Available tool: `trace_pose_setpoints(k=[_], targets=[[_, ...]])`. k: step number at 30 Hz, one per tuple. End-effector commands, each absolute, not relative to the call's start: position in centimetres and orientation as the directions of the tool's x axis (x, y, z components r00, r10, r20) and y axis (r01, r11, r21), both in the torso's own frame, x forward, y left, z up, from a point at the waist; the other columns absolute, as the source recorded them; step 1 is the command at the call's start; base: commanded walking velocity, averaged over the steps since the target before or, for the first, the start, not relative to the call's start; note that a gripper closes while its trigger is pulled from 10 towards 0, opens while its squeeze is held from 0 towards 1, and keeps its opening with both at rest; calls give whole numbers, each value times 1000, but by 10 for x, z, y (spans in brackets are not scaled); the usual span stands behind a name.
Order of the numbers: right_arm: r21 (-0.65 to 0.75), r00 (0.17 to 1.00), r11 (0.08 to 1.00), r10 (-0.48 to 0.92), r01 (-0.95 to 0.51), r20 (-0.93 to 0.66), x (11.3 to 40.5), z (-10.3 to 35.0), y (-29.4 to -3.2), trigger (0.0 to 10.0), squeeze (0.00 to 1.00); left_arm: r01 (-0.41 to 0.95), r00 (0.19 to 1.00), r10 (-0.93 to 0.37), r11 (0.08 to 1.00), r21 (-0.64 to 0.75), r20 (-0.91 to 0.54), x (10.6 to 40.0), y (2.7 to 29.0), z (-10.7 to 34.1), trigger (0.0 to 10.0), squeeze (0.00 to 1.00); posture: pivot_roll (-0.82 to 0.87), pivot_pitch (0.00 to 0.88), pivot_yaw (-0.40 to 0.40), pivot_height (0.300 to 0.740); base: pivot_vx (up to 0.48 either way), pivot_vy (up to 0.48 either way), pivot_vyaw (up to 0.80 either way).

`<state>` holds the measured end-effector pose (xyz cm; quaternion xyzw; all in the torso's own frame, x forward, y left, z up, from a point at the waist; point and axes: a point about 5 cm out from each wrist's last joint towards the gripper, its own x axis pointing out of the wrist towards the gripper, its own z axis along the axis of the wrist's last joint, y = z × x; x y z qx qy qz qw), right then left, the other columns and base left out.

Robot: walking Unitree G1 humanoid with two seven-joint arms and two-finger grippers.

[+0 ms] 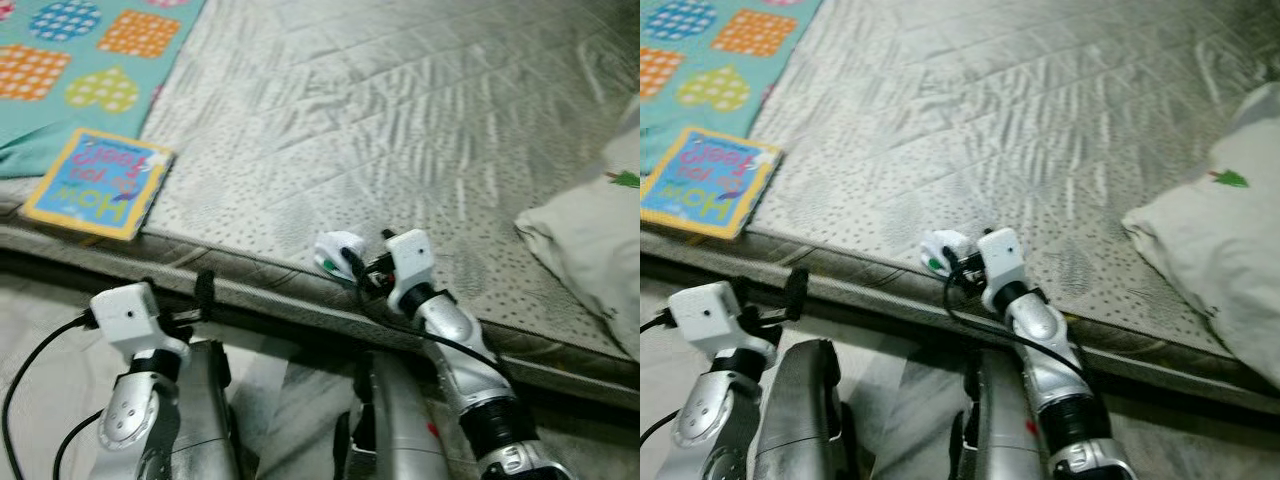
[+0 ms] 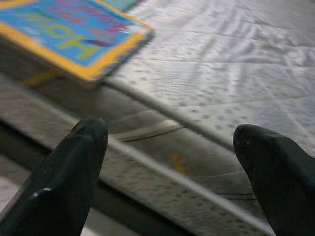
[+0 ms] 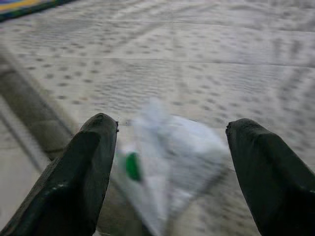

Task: Clean up the room

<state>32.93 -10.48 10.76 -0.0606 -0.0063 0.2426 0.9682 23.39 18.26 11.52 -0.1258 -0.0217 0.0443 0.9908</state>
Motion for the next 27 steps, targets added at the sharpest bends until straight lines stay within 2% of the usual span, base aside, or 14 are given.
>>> trace_pose_setpoints(k=[1,9,11,19,27], targets=[[-102,890,884,454,-456,-40,327,100,-113,10000,0,-80,997,82,963,-257,0,232,179,109,10000,0,150,285,-90,555,0,0,0],[-87,888,884,458,-460,-41,327,99,-113,10000,0,-80,997,82,963,-257,-2,232,180,109,10000,0,150,285,-90,555,0,0,0],[-152,839,826,534,-543,-103,322,92,-100,10000,0,-67,998,66,964,-256,-12,229,179,110,10000,0,166,305,-81,555,0,0,0],[-203,805,779,574,-593,-150,320,86,-82,10000,0,-54,999,53,966,-251,-12,225,179,113,10000,0,184,316,-73,555,0,0,0],[-231,833,801,537,-553,-131,329,91,-73,10000,0,-42,999,40,969,-245,-14,224,177,115,10000,0,195,323,-75,555,0,0,0]])
